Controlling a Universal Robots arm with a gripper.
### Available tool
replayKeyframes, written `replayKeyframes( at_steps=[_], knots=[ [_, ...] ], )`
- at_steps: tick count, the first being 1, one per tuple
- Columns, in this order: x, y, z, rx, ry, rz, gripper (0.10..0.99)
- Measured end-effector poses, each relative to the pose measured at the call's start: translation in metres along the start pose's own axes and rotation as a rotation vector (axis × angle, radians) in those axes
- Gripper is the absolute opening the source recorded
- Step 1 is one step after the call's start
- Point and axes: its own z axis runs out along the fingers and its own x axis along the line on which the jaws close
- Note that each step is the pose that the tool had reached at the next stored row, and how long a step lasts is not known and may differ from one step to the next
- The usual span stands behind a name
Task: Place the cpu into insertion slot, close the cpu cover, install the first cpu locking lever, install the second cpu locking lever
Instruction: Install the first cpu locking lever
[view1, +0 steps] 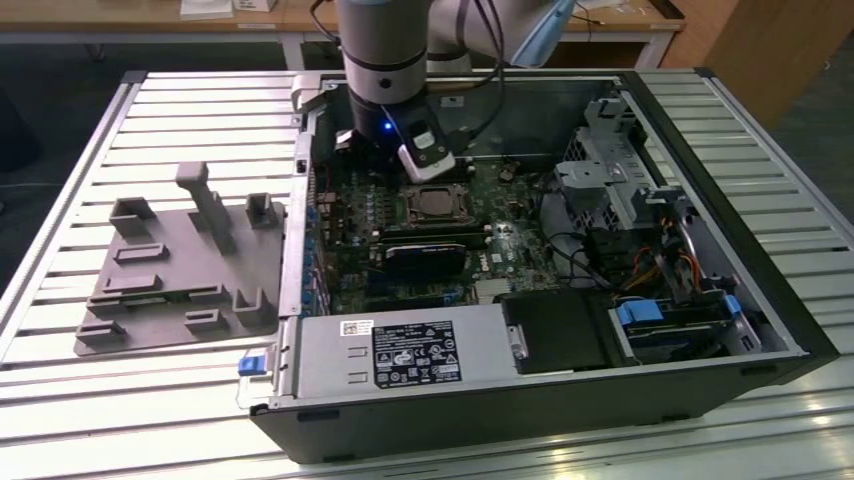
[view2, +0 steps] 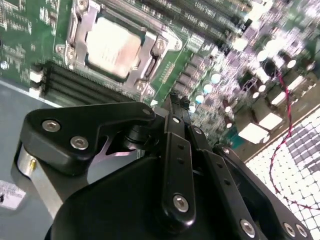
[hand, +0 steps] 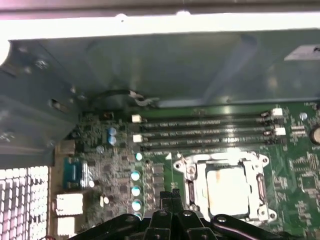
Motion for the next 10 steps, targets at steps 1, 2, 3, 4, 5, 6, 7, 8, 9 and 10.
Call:
replayKeyframes(
  at_steps=[1, 2, 3, 4, 5, 6, 7, 8, 9, 10],
  knots=[
    [0.0006, 0.0, -0.0001, -0.014, 0.0009, 0.001, 0.102],
    [0.001, -0.0001, -0.0001, -0.029, 0.0017, 0.001, 0.102],
    [0.0015, -0.0001, -0.0001, -0.044, 0.0027, 0.002, 0.102],
    [0.0021, -0.0001, -0.0001, -0.06, 0.0036, 0.002, 0.102],
    [0.0029, -0.0002, -0.0001, -0.074, 0.0044, 0.003, 0.102],
    [0.0036, -0.0002, -0.0001, -0.088, 0.005, 0.003, 0.102],
    [0.004, -0.0003, -0.0002, -0.102, 0.0062, 0.004, 0.102],
    [0.0044, -0.0003, -0.0002, -0.118, 0.0072, 0.004, 0.102],
    [0.0047, -0.0003, -0.0002, -0.133, 0.0082, 0.005, 0.102],
    [0.005, -0.0003, -0.0002, -0.148, 0.009, 0.006, 0.102]
  ],
)
